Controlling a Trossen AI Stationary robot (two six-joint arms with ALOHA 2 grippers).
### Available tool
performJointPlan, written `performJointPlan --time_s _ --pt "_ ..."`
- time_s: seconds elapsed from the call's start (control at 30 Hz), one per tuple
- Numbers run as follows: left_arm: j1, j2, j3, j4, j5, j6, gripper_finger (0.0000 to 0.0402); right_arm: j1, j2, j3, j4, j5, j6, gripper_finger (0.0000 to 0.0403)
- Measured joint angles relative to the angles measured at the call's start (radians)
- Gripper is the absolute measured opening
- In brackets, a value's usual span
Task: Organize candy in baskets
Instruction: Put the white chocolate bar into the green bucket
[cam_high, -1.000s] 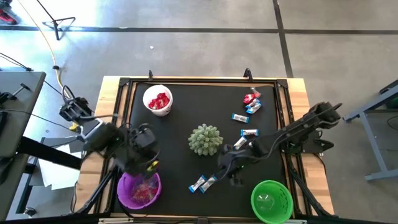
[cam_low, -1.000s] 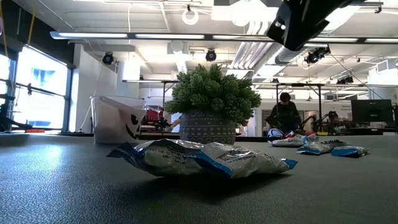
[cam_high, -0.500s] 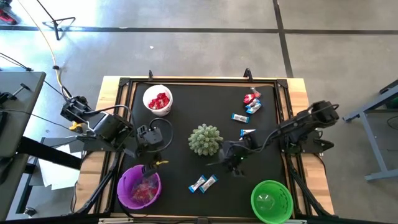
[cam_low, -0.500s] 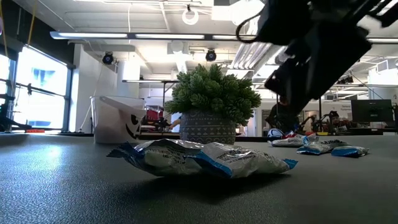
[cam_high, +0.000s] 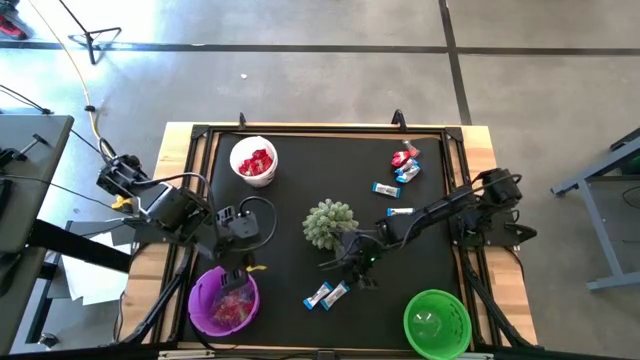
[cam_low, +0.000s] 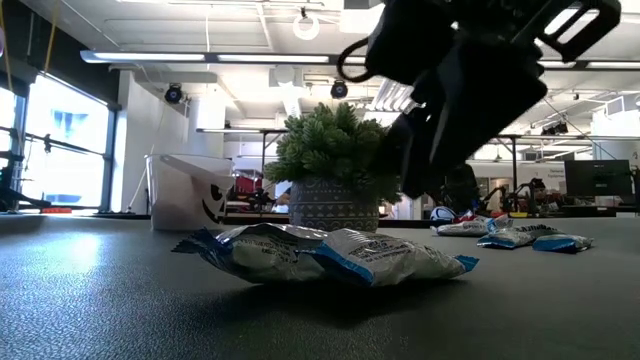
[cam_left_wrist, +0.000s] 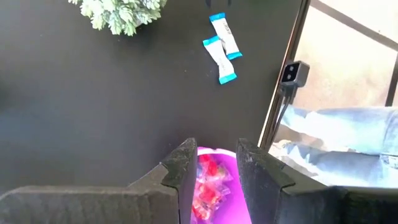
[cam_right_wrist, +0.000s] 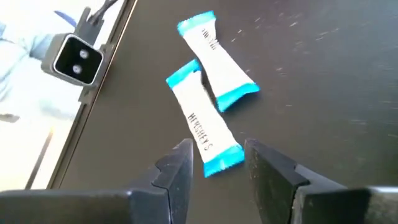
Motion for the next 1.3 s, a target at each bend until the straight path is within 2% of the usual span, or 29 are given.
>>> performJointPlan --time_s 0.17,0.37,0.8,1.03,1.17,1.3 --pt "-0.023 0.0 0.0 -0.009 0.0 -0.001 0.0101 0.014 0.068 0.054 0.003 -0.055 -0.016 0.014" --pt "-0.056 0.0 0.0 -0.025 0.0 -0.003 0.0101 0.051 0.144 0.136 0.002 -0.06 -0.043 0.014" --pt "-0.103 0.0 0.0 -0.053 0.0 -0.021 0.0101 0.082 0.211 0.168 0.006 0.091 -0.163 0.014" --pt "-0.111 0.0 0.0 -0.06 0.0 -0.027 0.0101 0.086 0.233 0.168 0.009 0.105 -0.24 0.014" --pt "-0.117 0.0 0.0 -0.07 -0.001 -0.03 0.0101 0.088 0.235 0.168 0.013 0.109 -0.208 0.0135" --pt "-0.118 0.0 0.0 -0.076 -0.001 -0.03 0.0101 0.088 0.235 0.168 0.022 0.104 -0.135 0.0105"
